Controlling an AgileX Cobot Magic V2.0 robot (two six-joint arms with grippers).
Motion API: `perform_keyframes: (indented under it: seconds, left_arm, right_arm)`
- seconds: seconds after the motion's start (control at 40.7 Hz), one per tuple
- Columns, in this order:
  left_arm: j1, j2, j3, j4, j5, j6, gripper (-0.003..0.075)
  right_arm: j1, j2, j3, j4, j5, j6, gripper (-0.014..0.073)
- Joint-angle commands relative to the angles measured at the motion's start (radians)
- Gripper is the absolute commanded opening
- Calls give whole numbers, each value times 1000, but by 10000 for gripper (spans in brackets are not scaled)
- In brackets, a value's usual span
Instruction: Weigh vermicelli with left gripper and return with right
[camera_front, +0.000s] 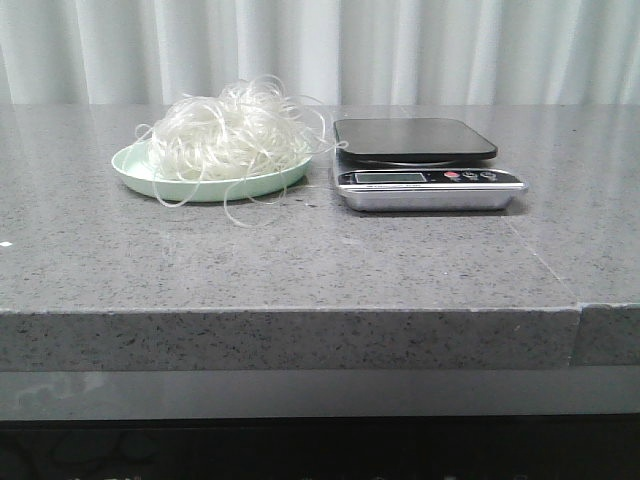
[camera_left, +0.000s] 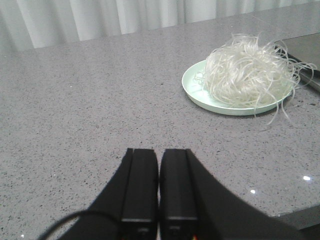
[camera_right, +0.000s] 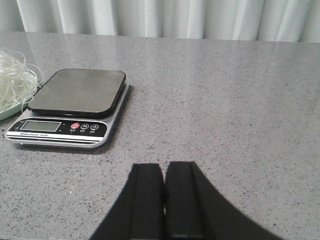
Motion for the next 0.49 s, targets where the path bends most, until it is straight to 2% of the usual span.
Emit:
perform_keyframes:
  seconds: [0.0,0.221,0.344,0.467]
  left_arm:
    - [-8,10,-25,12,-71,-12,138]
    - [-6,10,-18,6,-71,-12,138]
    - [43,10,-3,-110,-79,-4,138]
    - [156,1,43,-258,-156,152,137]
  right_arm:
    - [-5,8,-26,-3,-86,3,157]
    - [-5,8,-26,-3,-86,3,157]
    - [-5,8,-26,-3,-86,3,157]
    - [-5,8,-26,-3,-86,3,157]
